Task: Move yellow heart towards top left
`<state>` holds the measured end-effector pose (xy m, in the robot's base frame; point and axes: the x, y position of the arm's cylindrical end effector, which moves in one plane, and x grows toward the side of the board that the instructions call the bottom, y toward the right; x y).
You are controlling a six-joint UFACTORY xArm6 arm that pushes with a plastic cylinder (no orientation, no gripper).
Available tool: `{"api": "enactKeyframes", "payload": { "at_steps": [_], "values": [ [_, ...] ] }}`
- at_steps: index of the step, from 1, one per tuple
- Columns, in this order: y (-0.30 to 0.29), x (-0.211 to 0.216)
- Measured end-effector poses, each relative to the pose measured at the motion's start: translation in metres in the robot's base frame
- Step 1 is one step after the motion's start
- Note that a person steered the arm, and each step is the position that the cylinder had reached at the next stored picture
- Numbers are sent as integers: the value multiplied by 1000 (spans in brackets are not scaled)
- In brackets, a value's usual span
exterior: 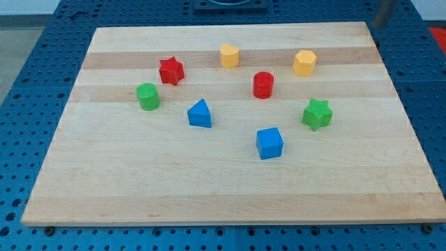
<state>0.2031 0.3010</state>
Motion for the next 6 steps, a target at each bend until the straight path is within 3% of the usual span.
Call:
{"api": "enactKeyframes", "payload": {
  "at_steps": [2,4,5,6],
  "values": [
    [-100,9],
    [-190,58],
    [-206,90],
    [-224,96]
  ]
}}
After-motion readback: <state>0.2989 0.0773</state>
